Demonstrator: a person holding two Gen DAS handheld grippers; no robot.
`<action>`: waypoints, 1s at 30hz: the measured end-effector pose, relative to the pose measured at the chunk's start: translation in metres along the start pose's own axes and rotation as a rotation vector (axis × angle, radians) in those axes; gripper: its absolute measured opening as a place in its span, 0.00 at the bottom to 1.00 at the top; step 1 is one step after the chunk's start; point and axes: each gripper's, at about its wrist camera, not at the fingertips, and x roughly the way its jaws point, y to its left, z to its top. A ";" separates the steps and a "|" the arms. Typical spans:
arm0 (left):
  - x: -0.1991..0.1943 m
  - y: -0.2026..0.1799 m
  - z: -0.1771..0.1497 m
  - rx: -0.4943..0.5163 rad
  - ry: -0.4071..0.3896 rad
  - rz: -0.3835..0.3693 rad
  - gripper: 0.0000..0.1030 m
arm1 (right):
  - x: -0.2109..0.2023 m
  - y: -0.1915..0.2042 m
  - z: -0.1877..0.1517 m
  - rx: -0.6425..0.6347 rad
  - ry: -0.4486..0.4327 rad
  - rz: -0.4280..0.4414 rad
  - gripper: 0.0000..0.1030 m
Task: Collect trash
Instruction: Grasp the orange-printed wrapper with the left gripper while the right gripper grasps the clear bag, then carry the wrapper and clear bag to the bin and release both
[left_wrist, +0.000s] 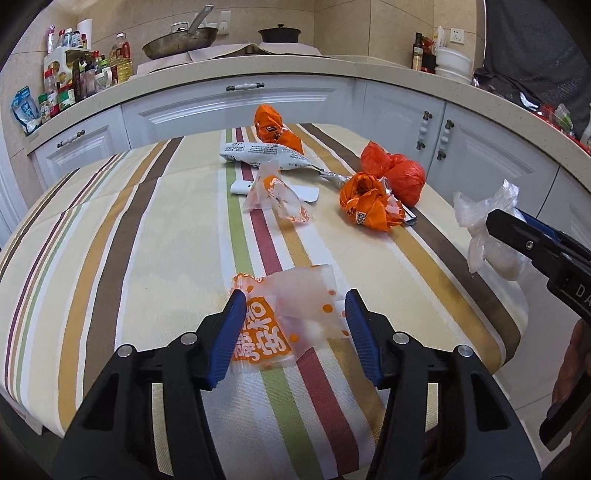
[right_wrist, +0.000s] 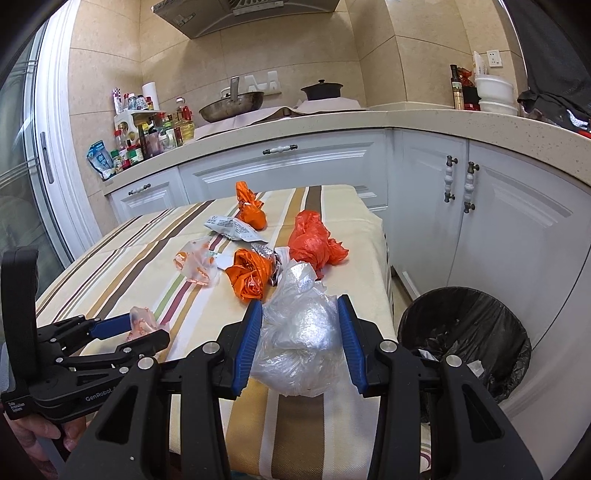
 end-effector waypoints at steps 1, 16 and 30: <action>-0.002 0.000 0.000 0.007 -0.013 0.005 0.42 | 0.000 0.001 0.000 -0.002 0.001 -0.001 0.41; -0.008 0.008 0.008 0.003 -0.061 0.016 0.14 | 0.004 0.003 0.001 -0.010 0.008 -0.003 0.41; -0.030 -0.017 0.052 0.048 -0.180 -0.045 0.14 | -0.005 -0.017 0.014 -0.006 -0.034 -0.073 0.41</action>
